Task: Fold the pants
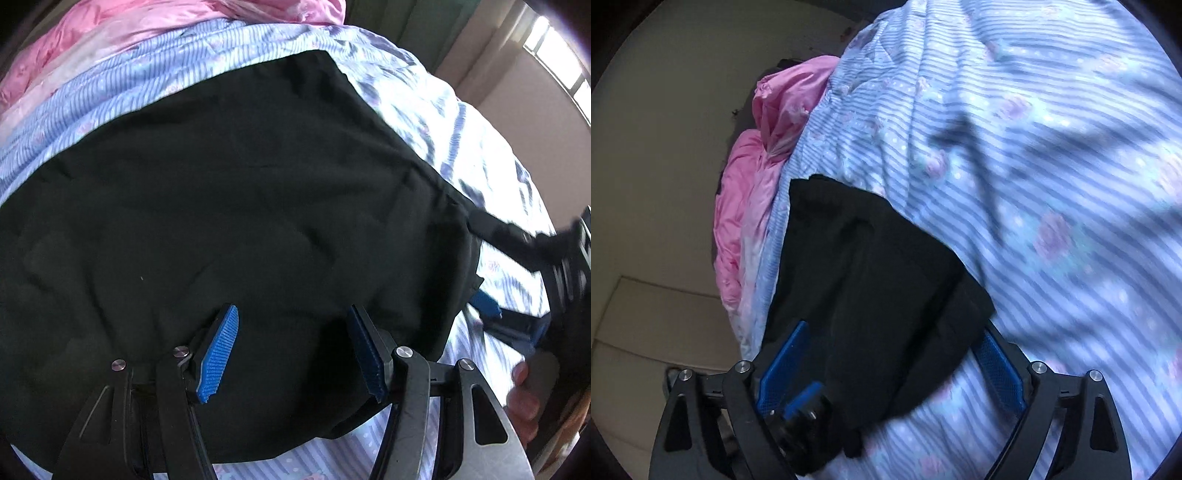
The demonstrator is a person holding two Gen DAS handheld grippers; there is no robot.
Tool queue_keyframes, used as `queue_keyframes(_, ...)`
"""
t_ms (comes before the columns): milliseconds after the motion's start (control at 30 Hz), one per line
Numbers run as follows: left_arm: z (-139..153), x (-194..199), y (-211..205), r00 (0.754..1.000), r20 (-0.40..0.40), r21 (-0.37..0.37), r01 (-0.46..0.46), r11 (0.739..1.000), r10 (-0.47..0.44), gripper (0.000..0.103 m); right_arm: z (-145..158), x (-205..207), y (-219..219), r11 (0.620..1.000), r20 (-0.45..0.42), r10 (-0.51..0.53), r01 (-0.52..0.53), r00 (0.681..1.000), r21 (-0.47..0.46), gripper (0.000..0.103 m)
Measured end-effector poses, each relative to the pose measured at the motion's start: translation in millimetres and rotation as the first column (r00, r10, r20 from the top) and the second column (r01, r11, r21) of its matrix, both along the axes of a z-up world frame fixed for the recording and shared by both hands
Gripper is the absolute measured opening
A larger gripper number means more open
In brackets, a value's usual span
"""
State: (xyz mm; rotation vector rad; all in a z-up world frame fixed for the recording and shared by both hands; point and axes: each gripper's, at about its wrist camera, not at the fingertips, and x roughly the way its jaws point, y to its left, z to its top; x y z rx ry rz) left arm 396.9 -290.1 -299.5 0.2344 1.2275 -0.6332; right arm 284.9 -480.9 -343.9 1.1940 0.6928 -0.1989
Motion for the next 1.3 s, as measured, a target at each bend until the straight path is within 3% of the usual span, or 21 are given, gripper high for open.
queue_keyframes(300, -7.4, -7.3, 3.5, 1.000, 0.010, -0.008, -0.013, 1.000, 0.013, 0.060, 1.4, 46.6, -4.4, 0.991, 0.019, 0.066, -0.063, 0.998, -0.118, 0.092)
queue_keyframes(500, -7.4, -9.3, 7.3, 0.999, -0.007, -0.022, -0.042, 0.999, 0.042, 0.060, 3.8, 74.9, -1.6, 0.980, -0.024, 0.116, -0.118, 0.993, -0.163, 0.050)
queue_keyframes(567, -5.6, -8.2, 9.5, 0.998, -0.025, -0.028, -0.052, 0.998, 0.051, 0.059, 5.5, 78.2, -0.7, 0.976, -0.055, 0.138, -0.146, 0.989, -0.162, 0.015)
queue_keyframes(700, 9.5, -2.8, 19.8, 0.994, -0.051, -0.046, -0.099, 0.994, 0.096, 0.057, 26.4, 78.1, 8.2, 0.953, -0.093, 0.169, -0.187, 0.981, -0.237, 0.013)
queue_keyframes(900, 54.1, 2.3, 64.5, 0.974, -0.017, -0.086, -0.225, 0.970, 0.225, 0.057, 98.8, 84.6, 47.3, 0.845, -0.129, 0.233, -0.267, 0.964, -0.464, 0.012)
queue_keyframes(1100, 96.0, -2.8, 125.2, 0.955, 0.004, -0.063, -0.297, 0.953, 0.298, 0.057, 144.6, 99.7, 84.7, 0.751, -0.178, 0.298, -0.345, 0.938, -0.562, 0.012)
queue_keyframes(1300, 125.5, -11.9, 194.7, 0.928, -0.011, -0.062, -0.373, 0.926, 0.373, 0.057, 184.8, 109.5, 125.0, 0.690, -0.197, 0.354, -0.398, 0.914, -0.604, 0.012)
